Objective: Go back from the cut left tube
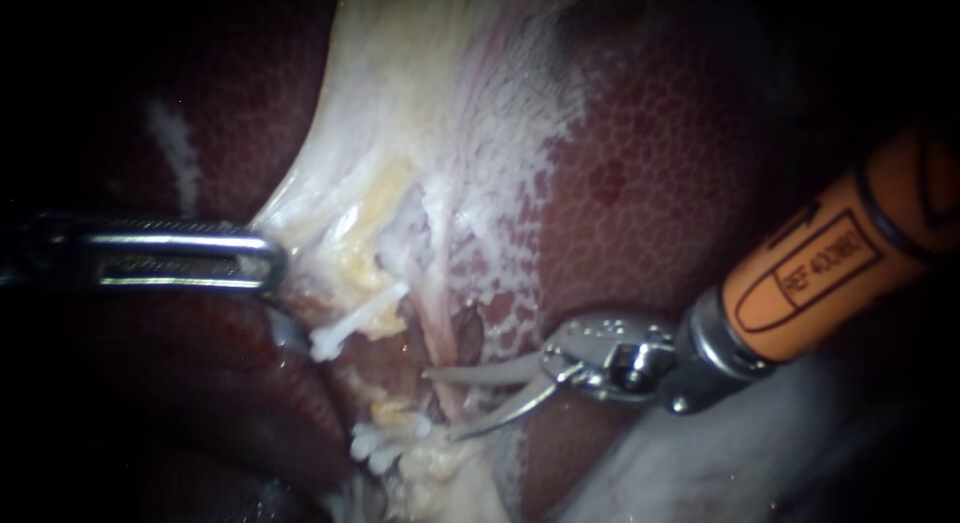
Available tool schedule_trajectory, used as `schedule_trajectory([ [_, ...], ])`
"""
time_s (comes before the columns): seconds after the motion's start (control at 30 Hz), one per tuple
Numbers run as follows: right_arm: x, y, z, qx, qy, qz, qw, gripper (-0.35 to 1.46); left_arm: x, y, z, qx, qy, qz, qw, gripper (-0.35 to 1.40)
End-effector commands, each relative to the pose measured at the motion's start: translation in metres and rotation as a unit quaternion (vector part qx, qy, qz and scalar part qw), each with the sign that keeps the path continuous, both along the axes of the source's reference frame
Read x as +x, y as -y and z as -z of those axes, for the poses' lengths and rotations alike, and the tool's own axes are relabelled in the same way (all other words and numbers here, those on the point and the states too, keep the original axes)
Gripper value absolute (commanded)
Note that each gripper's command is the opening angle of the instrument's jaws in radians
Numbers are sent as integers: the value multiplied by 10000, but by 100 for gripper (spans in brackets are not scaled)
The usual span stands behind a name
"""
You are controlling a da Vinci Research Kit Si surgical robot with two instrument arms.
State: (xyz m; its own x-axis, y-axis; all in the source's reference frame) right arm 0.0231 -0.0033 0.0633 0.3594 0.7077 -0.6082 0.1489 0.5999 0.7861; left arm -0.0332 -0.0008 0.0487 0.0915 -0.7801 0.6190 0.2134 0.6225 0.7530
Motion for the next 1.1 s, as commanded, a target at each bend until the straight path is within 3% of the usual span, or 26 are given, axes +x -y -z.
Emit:
schedule_trajectory([
  [0.03, -5, -4, 2, -137, 24, -91, 9999, 94, 0, 0, 0, -2, -3, 5, 10000, -35],
  [0.07, -12, -9, 5, -291, 51, -189, 9994, 100, 0, 0, 0, -3, -3, 5, 10000, -35],
  [0.27, -37, -32, 20, -988, 87, -422, 9942, 118, 0, 0, -2, -6, -2, 2, 10000, -35],
  [0.47, -43, -37, 29, -1800, 322, -731, 9804, 137, 1, -2, -6, -8, -10, 11, 10000, -35],
  [0.53, -43, -38, 30, -2103, 387, -786, 9737, 140, 1, -2, -7, -10, -10, 11, 10000, -35],
  [0.83, -50, -53, 41, -2837, 474, -840, 9540, 143, 1, -2, -11, -15, -11, 11, 10000, -35],
  [1.1, -54, -56, 47, -3005, 494, -821, 9490, 143, 1, -2, -14, -18, -12, 11, 10000, -35],
])
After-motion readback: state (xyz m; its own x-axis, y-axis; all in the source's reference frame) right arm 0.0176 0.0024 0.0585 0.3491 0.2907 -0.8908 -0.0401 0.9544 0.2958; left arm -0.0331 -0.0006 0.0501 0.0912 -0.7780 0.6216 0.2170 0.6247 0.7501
